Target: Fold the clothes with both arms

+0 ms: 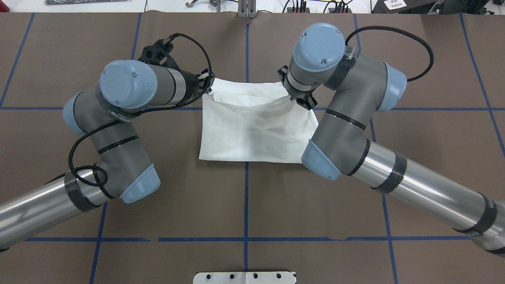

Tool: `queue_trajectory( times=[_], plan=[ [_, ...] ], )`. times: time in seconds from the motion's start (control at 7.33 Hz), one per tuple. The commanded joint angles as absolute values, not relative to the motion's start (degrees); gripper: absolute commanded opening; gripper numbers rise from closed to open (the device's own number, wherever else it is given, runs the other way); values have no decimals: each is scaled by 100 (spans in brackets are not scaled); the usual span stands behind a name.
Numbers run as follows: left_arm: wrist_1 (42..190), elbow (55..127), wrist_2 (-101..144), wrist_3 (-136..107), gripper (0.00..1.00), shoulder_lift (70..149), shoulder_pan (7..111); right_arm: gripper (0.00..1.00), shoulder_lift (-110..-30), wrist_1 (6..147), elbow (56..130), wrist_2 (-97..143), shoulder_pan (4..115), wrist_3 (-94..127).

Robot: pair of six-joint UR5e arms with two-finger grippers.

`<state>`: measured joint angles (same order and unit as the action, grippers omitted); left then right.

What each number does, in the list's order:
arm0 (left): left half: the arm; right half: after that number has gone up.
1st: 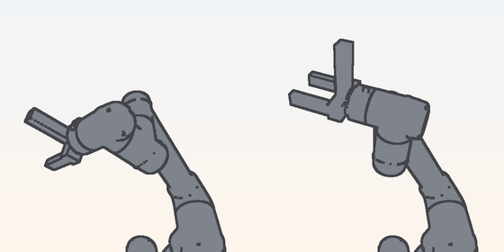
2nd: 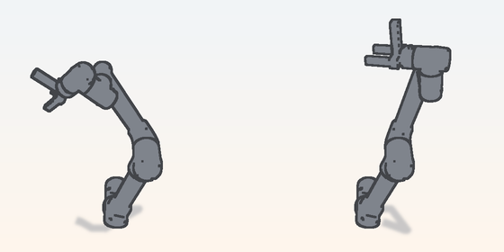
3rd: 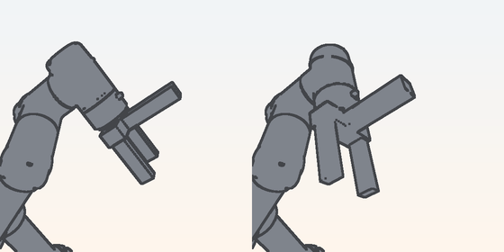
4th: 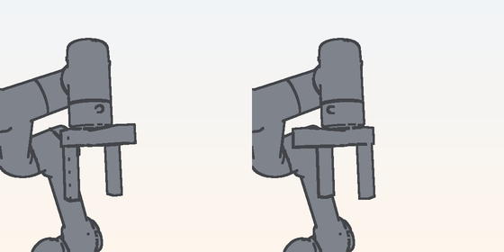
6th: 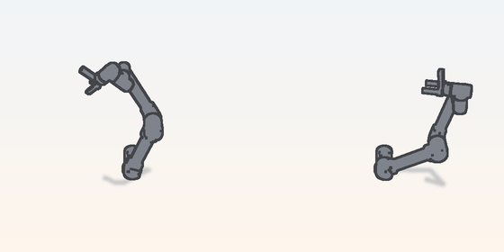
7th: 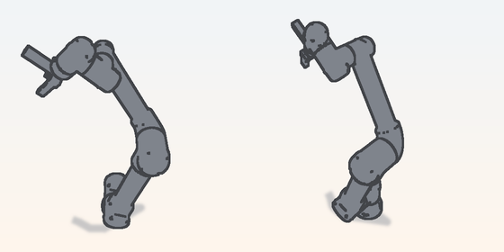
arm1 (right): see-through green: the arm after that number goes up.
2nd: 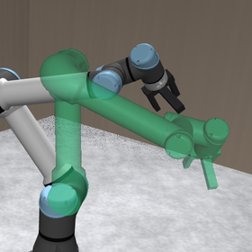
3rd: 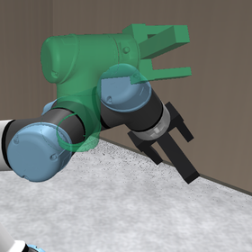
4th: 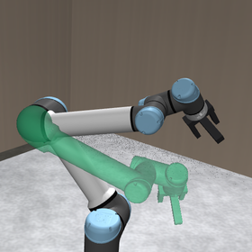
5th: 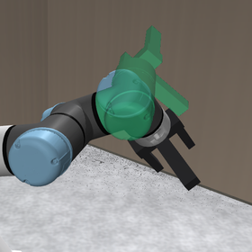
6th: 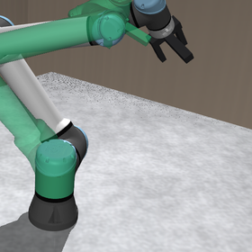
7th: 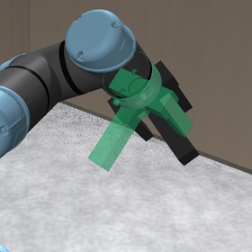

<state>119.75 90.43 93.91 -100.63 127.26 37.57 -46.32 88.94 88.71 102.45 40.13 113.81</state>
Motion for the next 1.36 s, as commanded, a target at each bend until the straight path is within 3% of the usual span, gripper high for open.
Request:
queue_trajectory(
  times=[0.0, 0.27, 0.41, 0.55, 0.68, 0.82, 0.95, 1.23],
  plan=[
    [12451, 8273, 9431, -9835, 0, 13069, 3981, 0, -4080, 8729, 7940, 10327, 4253, 11032],
    [12839, 7710, 9431, -9738, 0, 13183, 3981, 0, -4025, 8150, 7490, 10327, 4263, 10995],
    [12910, 7647, 9431, -9730, 7, 13184, 3973, 67, -4034, 8060, 7419, 10345, 4263, 10795],
    [12929, 7655, 9431, -9408, 59, 13184, 3990, 100, -4025, 8060, 7401, 10371, 4341, 10445],
    [12998, 7664, 9439, -9178, 85, 13175, 4103, 100, -4086, 8060, 7400, 10623, 4542, 9902],
    [13016, 7681, 9544, -9097, 100, 13131, 4209, 100, -4296, 8051, 7409, 10939, 4831, 9314],
    [13025, 7716, 9893, -8531, 100, 12974, 4410, 100, -4585, 8033, 7461, 11186, 5121, 8672],
    [13017, 8599, 10544, -6620, 100, 11907, 4884, 100, -5243, 7781, 7549, 11599, 5736, 7311]
  ],
)
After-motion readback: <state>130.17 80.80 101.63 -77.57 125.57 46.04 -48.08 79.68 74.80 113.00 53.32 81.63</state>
